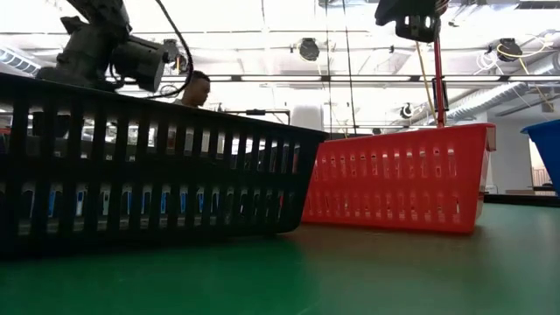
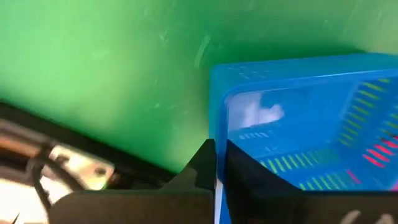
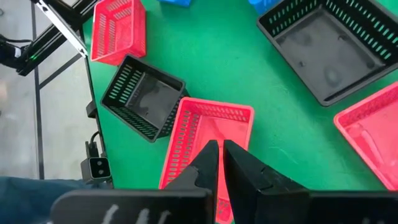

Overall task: Stack baskets by color
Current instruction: Stack the middle blue bin on the top blue bin

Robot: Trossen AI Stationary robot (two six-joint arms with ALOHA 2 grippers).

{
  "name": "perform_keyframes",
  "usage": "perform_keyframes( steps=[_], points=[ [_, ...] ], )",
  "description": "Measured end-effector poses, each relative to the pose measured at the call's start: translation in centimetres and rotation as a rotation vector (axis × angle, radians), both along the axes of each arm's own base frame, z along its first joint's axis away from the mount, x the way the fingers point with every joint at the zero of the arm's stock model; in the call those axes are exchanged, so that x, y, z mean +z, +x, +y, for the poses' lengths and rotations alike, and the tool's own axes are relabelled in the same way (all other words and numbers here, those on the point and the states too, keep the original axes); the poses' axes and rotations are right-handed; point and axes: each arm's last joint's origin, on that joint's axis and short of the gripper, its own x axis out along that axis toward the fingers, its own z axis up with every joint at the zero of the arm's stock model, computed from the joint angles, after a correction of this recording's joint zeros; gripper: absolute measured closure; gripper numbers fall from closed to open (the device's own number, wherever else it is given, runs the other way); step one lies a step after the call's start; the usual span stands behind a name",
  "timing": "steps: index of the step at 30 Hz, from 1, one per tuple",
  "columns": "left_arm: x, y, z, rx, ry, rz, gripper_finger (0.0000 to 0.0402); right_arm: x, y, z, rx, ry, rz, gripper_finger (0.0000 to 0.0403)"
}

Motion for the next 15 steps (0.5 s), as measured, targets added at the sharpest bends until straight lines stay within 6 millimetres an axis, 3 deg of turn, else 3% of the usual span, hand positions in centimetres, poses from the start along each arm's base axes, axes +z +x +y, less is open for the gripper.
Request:
perform_keyframes(
  steps=[9,15],
  points=[
    [6.2,0.5,0.4,0.064,0.025,-0.001,0.0394,0.1,0.1,-0.3,-0.008,-0.026,-0.014,0.0385],
    [10.6,1.3,0.7,0.138,0.065,-0.112,0.039,0.1,0.1,-0.3,-0.025,-0.052,-0.018,0.0385]
  ],
)
